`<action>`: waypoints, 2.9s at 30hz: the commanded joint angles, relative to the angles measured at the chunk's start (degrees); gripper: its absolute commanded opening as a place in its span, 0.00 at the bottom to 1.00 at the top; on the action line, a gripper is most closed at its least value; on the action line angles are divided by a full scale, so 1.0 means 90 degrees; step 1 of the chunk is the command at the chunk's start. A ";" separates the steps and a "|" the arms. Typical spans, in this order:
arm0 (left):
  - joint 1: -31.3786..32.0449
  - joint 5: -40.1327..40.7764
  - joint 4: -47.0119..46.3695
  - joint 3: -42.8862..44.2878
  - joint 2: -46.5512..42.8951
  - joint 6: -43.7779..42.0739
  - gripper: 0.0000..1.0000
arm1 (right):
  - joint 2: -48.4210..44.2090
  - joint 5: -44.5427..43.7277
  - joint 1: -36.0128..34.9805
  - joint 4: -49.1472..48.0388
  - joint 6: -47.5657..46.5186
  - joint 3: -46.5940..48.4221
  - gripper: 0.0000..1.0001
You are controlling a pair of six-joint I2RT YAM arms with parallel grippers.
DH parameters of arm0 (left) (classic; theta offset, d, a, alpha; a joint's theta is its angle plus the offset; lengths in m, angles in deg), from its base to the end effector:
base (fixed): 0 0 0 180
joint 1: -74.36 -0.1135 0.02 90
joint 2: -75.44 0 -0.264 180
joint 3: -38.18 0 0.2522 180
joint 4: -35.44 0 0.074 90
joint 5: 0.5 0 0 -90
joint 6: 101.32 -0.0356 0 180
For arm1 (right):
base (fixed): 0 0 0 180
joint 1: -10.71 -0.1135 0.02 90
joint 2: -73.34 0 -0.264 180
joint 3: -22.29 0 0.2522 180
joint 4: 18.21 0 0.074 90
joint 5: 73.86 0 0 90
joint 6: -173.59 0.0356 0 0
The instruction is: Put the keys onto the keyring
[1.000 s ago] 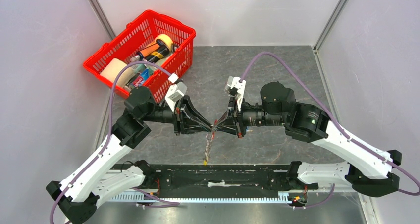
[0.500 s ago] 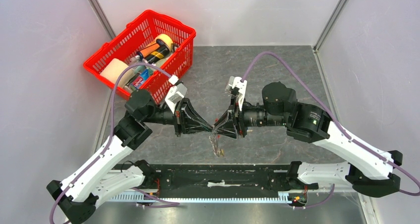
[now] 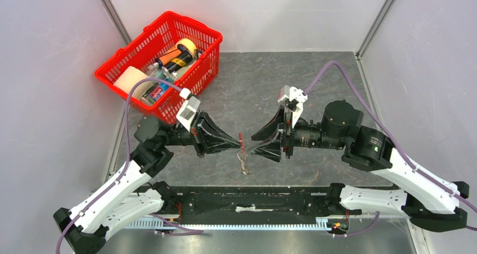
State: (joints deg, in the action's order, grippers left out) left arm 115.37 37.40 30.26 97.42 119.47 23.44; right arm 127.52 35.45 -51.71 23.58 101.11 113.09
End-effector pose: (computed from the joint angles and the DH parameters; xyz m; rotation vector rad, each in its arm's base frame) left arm 0.1049 -0.1284 0.3966 0.9689 1.2295 -1.6251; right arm 0.0706 0.1606 0.4683 -0.9543 1.5705 1.3025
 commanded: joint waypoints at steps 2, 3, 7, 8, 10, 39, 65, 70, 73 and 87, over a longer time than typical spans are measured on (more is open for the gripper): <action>0.0059 0.0439 -0.1041 -0.0101 -0.0191 0.0600 0.02 | -0.0062 -0.0083 -0.0028 -0.0633 0.0154 -0.0180 0.54; 0.0062 0.0494 -0.1072 -0.0111 -0.0227 0.0608 0.02 | -0.0069 -0.0094 -0.0033 -0.0728 0.0205 -0.0184 0.53; 0.0068 0.0699 -0.1568 -0.0314 -0.0259 0.0913 0.02 | -0.0049 -0.0017 -0.0029 -0.1050 0.0406 -0.0199 0.47; 0.0071 0.0756 -0.1744 -0.0379 -0.0263 0.1000 0.02 | -0.0047 -0.0018 -0.0028 -0.1124 0.0456 -0.0214 0.45; 0.0072 0.0857 -0.1949 -0.0492 -0.0250 0.1108 0.02 | -0.0028 0.0011 -0.0028 -0.1262 0.0520 -0.0247 0.43; 0.0150 0.1582 -0.3345 -0.0995 -0.0270 0.1801 0.02 | 0.0201 -0.0162 -0.0028 -0.1725 0.0619 -0.0310 0.35; 0.0247 0.1647 -0.3508 -0.0940 -0.0234 0.1821 0.02 | 0.0311 -0.0100 -0.0035 -0.1848 0.0660 -0.0282 0.17; 0.0277 0.1655 -0.3608 -0.0953 -0.0179 0.1860 0.02 | 0.0329 -0.0105 -0.0057 -0.1895 0.0679 -0.0288 0.00; 0.0277 0.1667 -0.3594 -0.0980 -0.0193 0.1841 0.02 | 0.0270 -0.0111 -0.0071 -0.1941 0.0643 -0.0342 0.00; 0.0277 0.1721 -0.2317 -0.0943 -0.0234 0.1324 0.32 | -0.0475 -0.1370 -0.0064 -0.0872 0.0282 -0.0444 0.00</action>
State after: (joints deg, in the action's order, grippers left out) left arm 117.63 50.58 5.73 88.28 117.98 38.19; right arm 127.04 29.05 -52.08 13.22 105.65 108.78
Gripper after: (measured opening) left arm 0.274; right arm 0.007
